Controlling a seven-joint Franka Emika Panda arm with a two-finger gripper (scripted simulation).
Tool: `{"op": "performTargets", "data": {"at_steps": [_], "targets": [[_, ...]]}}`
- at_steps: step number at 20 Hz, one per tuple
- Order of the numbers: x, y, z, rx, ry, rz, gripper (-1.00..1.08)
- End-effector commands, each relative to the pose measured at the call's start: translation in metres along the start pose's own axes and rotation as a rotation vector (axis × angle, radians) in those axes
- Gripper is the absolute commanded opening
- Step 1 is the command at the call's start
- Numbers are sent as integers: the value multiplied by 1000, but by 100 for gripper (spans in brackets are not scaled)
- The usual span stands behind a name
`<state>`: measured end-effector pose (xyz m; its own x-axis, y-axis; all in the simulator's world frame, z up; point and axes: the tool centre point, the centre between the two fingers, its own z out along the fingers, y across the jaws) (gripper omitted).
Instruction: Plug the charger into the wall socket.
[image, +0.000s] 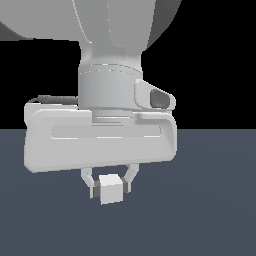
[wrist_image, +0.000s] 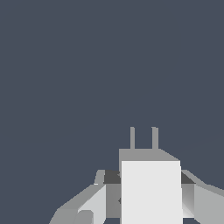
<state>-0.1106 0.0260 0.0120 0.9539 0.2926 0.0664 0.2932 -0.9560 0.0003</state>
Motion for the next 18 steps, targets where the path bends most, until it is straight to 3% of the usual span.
{"op": "performTargets", "data": {"at_steps": [1, 9, 18], "targets": [[0, 0, 0, 0, 0, -1, -100], [5, 14, -8, 0, 0, 4, -100], [28, 69, -42, -1, 0, 20, -100]]}}
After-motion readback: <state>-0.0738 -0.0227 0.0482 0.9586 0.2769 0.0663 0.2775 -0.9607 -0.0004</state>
